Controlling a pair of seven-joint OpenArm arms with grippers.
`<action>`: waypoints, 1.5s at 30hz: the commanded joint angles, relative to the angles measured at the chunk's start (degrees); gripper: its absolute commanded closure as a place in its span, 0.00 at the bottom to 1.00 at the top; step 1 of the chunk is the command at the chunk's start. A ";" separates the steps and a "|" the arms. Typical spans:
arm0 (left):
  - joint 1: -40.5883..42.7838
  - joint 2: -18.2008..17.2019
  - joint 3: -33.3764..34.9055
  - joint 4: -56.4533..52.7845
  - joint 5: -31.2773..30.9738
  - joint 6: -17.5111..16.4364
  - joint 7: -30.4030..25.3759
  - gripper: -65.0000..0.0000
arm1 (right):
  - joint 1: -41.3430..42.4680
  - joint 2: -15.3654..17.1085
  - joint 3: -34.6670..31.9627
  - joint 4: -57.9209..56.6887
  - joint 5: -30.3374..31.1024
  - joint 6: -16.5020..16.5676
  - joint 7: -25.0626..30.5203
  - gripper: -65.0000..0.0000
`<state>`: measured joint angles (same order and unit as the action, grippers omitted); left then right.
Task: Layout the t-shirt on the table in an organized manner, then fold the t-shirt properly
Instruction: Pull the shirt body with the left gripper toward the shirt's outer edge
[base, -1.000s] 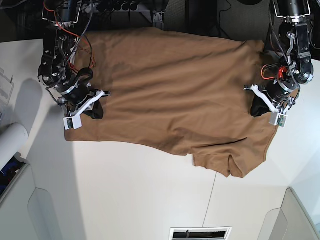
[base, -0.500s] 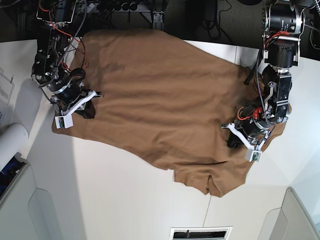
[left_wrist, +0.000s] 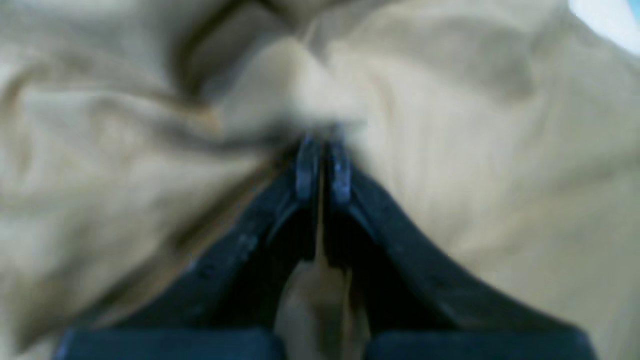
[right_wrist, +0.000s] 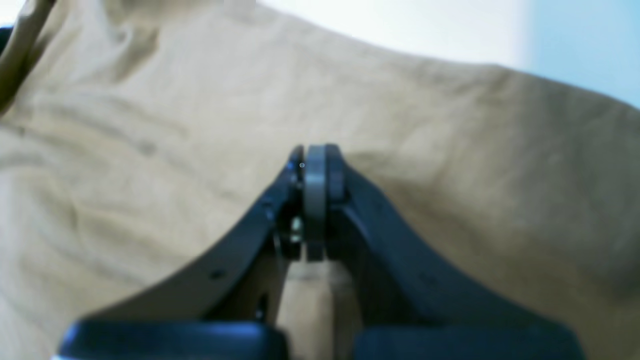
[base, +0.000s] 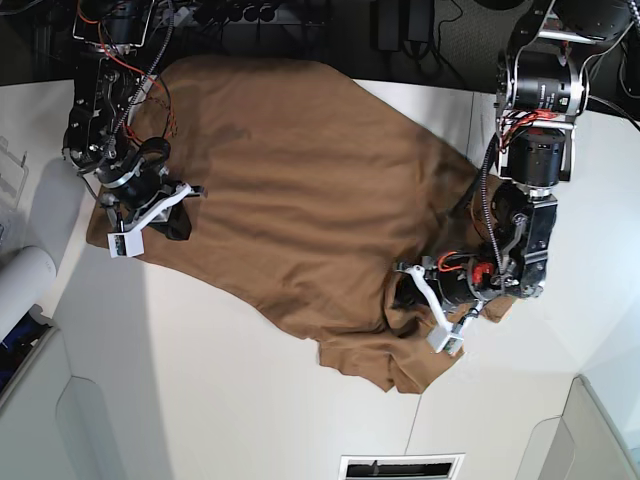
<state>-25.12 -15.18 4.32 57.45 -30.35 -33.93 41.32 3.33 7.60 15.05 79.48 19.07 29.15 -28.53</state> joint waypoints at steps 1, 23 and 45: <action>-1.53 -2.47 -0.37 4.02 -2.67 -0.50 -0.83 0.94 | 0.92 0.48 0.22 0.76 0.68 0.24 1.36 1.00; 27.47 -15.69 -23.98 19.04 -21.11 -6.07 2.91 0.86 | 1.22 0.48 0.20 0.74 -1.09 0.24 2.84 1.00; 31.06 -14.67 -26.88 23.12 -29.38 -6.07 13.81 0.76 | 0.94 -0.02 0.20 0.74 -1.07 0.24 2.80 1.00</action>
<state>6.66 -28.58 -22.28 79.70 -58.57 -39.46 55.75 3.46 7.18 15.09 79.44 17.10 29.15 -27.07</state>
